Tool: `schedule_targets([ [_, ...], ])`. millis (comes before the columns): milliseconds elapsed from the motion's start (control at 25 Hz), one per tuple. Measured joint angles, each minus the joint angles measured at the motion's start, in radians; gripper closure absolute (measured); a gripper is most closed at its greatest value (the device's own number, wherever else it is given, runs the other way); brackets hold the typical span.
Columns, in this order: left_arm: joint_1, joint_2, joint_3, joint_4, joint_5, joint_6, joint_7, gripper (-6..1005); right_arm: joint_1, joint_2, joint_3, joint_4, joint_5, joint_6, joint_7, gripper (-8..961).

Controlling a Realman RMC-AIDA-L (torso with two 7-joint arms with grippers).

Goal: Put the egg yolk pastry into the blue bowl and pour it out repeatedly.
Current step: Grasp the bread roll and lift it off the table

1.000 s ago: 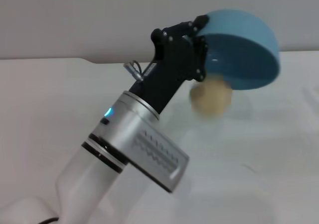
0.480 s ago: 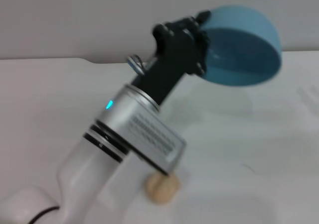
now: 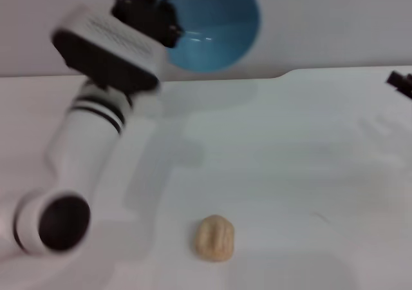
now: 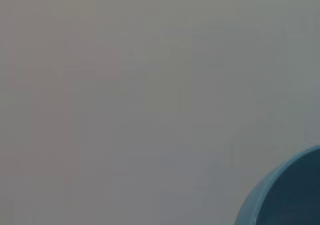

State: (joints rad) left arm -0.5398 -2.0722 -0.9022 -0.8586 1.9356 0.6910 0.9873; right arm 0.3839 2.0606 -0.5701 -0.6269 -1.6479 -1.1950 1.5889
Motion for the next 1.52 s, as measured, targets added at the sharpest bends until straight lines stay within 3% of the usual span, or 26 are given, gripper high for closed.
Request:
schedule_targets([
  [240,-0.007,0.007,-0.346,0.002,-0.121,-0.429,0.007,982,0.075,0.0,-0.059,0.004,-0.204,0.001,0.031,516],
  [520,-0.022,0.016,-0.766,0.076,-0.117,-0.89,0.002,983,0.18,-0.001,-0.134,0.001,-0.428,0.014,0.145,521],
  [680,-0.022,0.028,-0.94,0.09,-0.049,-1.105,-0.017,983,0.22,0.0,-0.223,-0.01,-0.486,0.008,0.214,523],
  [760,-0.028,0.041,-1.038,0.075,0.104,-1.281,-0.134,983,0.233,-0.001,-0.268,-0.019,-0.493,0.003,0.241,525],
  [800,-0.028,0.041,-1.038,0.075,0.104,-1.281,-0.134,983,0.239,-0.001,-0.289,-0.025,-0.494,0.002,0.252,525],
  [960,-0.041,0.063,-1.083,0.014,0.35,-1.462,-0.371,982,0.252,0.001,-0.376,-0.067,-0.495,-0.016,0.292,528],
  [1120,-0.043,0.066,-1.103,-0.073,0.531,-1.618,-0.518,982,0.28,0.003,-0.461,-0.088,-0.495,-0.047,0.336,531],
  [1240,-0.034,0.058,-1.111,-0.121,0.563,-1.707,-0.541,982,0.304,0.002,-0.544,-0.089,-0.496,-0.052,0.366,533],
  [1520,-0.03,0.045,-1.11,-0.129,0.569,-1.739,-0.543,982,0.368,0.01,-0.786,-0.077,-0.496,-0.051,0.447,537],
])
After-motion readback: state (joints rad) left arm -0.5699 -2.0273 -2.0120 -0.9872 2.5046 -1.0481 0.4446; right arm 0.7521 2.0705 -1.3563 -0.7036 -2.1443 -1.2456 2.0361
